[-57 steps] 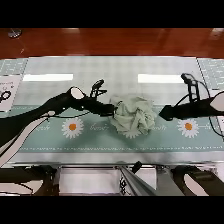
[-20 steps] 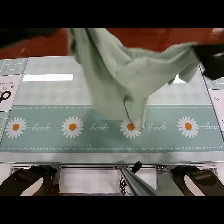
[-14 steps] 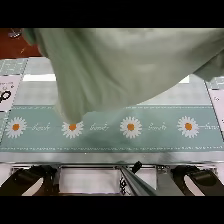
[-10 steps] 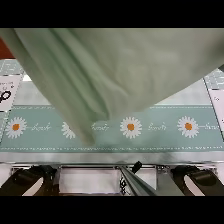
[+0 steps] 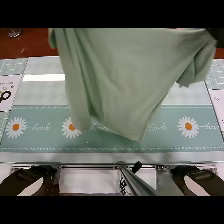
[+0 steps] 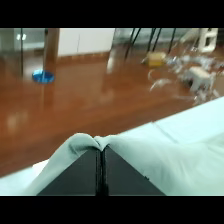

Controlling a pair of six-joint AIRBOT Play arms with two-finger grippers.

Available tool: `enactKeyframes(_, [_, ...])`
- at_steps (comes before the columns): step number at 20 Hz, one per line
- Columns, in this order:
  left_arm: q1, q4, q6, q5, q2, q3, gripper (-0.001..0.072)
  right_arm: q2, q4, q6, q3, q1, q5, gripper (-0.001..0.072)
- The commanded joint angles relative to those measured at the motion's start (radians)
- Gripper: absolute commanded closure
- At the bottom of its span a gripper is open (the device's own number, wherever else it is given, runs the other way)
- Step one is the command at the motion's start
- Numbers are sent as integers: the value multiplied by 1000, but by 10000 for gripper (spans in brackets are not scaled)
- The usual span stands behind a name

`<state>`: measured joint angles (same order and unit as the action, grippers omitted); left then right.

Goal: Fold the shirts.

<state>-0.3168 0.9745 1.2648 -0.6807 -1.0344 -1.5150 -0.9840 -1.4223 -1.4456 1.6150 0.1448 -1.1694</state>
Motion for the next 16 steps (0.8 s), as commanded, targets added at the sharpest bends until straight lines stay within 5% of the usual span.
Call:
enactKeyframes(1, [0, 31, 4, 8, -206, -1, 692, -199, -73, 6, 2, 0, 89, 688])
enactKeyframes(9, [-3, 28, 181, -169, -546, -1, 686, -542, -121, 22, 2, -1, 139, 687])
enactKeyframes(10, [-1, 28, 181, -180, -550, -1, 619, -558, -144, 26, 2, 0, 138, 687])
enactKeyframes(11, [5, 28, 182, -188, -545, -1, 429, -566, -164, 33, 2, 0, 138, 687])
enactKeyframes(12, [14, 28, 225, -211, -533, -4, 112, -569, -190, 37, 2, 0, 140, 687])
enactKeyframes(13, [33, 28, 274, -271, -518, -16, 45, -569, -215, 36, 2, -1, 143, 687])
enactKeyframes(16, [92, 32, 282, -546, -454, -32, 45, -568, -217, 31, 2, -27, 142, 687])
